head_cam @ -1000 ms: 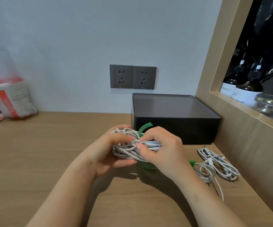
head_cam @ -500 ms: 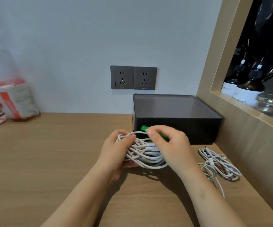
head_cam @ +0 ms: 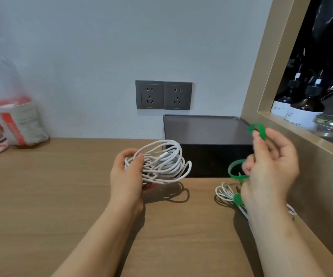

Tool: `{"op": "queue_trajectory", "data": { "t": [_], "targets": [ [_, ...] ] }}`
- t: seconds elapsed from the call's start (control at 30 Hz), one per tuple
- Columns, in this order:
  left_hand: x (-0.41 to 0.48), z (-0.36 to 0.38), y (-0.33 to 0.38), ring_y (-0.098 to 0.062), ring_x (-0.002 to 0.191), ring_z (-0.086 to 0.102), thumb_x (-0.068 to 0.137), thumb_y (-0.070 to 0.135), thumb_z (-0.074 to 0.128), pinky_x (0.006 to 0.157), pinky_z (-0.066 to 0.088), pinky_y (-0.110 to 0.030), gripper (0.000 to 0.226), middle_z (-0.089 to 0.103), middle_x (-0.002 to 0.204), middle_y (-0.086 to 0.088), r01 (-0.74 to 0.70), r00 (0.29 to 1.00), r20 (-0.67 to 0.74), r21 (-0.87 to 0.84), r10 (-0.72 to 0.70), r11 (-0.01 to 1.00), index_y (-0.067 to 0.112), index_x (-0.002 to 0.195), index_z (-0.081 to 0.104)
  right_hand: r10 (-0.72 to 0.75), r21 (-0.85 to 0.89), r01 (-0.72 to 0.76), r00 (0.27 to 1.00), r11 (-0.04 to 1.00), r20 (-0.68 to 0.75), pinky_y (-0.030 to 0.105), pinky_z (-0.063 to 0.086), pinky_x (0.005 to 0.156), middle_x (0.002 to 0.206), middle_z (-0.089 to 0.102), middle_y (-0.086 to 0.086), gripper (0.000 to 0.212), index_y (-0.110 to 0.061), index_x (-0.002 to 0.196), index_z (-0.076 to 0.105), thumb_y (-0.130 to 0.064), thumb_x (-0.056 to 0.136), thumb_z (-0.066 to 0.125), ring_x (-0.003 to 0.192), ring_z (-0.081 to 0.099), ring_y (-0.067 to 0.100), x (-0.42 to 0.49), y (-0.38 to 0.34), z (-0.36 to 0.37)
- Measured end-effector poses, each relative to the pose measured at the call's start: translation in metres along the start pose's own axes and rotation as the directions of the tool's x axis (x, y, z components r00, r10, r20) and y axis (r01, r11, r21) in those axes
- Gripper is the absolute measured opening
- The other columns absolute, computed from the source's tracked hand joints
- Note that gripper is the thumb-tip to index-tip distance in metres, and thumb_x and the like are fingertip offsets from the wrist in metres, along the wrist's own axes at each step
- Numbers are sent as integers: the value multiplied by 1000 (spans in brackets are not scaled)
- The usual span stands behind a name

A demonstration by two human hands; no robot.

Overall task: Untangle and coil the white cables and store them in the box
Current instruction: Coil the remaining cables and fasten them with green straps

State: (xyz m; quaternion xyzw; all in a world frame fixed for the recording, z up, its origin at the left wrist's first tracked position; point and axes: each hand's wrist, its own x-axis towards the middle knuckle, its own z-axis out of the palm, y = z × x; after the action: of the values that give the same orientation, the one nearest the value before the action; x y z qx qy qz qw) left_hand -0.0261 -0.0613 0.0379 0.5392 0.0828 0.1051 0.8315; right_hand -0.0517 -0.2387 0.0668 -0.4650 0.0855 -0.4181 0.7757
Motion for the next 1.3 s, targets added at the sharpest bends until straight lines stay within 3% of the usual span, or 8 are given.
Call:
{"op": "queue_trajectory", "data": {
  "t": [0.17,0.33,0.67,0.87,0.97,1.03,1.17,1.3],
  "targets": [
    [-3,4,-19,-24,84,67,92,20,57,72,57,-49,19,67,92,-3,-344,939,126,382,320,858,39,89,60,29,-29,-16,852,999,522,16,33,34,98,69,0,27,-29,86,62,-4,90,54,33,40,8,-55,5,29],
    [-10,8,-20,4,96,50,90,26,56,75,35,-1,24,58,96,14,-617,786,398,550,474,563,50,90,52,273,-239,-172,824,956,497,16,36,36,94,70,-16,25,-28,96,61,-6,94,48,36,42,8,-54,11,32],
    [-9,6,-19,15,92,44,94,23,52,71,36,1,43,41,98,19,-595,802,366,568,472,569,62,107,40,426,-431,-244,813,869,398,16,34,34,97,67,-9,23,-29,103,60,-10,96,48,35,41,7,-55,20,31],
    [-8,9,-18,17,87,46,94,19,53,69,31,6,35,45,101,11,-552,829,278,550,486,627,54,101,51,164,-520,147,847,841,505,20,52,57,93,65,-22,35,-48,93,58,-14,93,53,73,62,3,-58,29,28],
    [-7,10,-17,27,86,41,94,19,52,69,31,7,28,50,103,3,-524,844,215,527,492,669,46,100,54,-85,-549,462,813,697,576,9,48,85,106,67,-12,27,-25,109,69,-10,90,57,95,56,-3,-63,38,27],
    [-6,10,-16,23,88,44,94,18,52,71,33,4,31,53,101,4,-519,845,192,514,498,683,49,95,53,-249,-526,596,771,607,586,-3,37,84,102,64,-8,23,-15,104,72,-10,87,57,96,53,-4,-66,43,29],
    [-4,11,-16,2,97,52,93,17,53,76,39,-3,32,58,98,8,-522,843,140,450,519,725,49,90,55,-205,-524,594,757,610,620,-2,39,74,96,52,-14,20,-18,103,72,-14,87,60,91,55,4,-68,45,30],
    [1,10,-18,-23,96,65,93,18,54,85,54,-46,22,67,99,-3,-410,908,7,227,419,883,37,91,65,-140,-490,571,733,659,666,1,41,78,96,51,-15,24,-20,109,69,-11,88,61,95,53,-3,-72,46,27]
  ]
}}
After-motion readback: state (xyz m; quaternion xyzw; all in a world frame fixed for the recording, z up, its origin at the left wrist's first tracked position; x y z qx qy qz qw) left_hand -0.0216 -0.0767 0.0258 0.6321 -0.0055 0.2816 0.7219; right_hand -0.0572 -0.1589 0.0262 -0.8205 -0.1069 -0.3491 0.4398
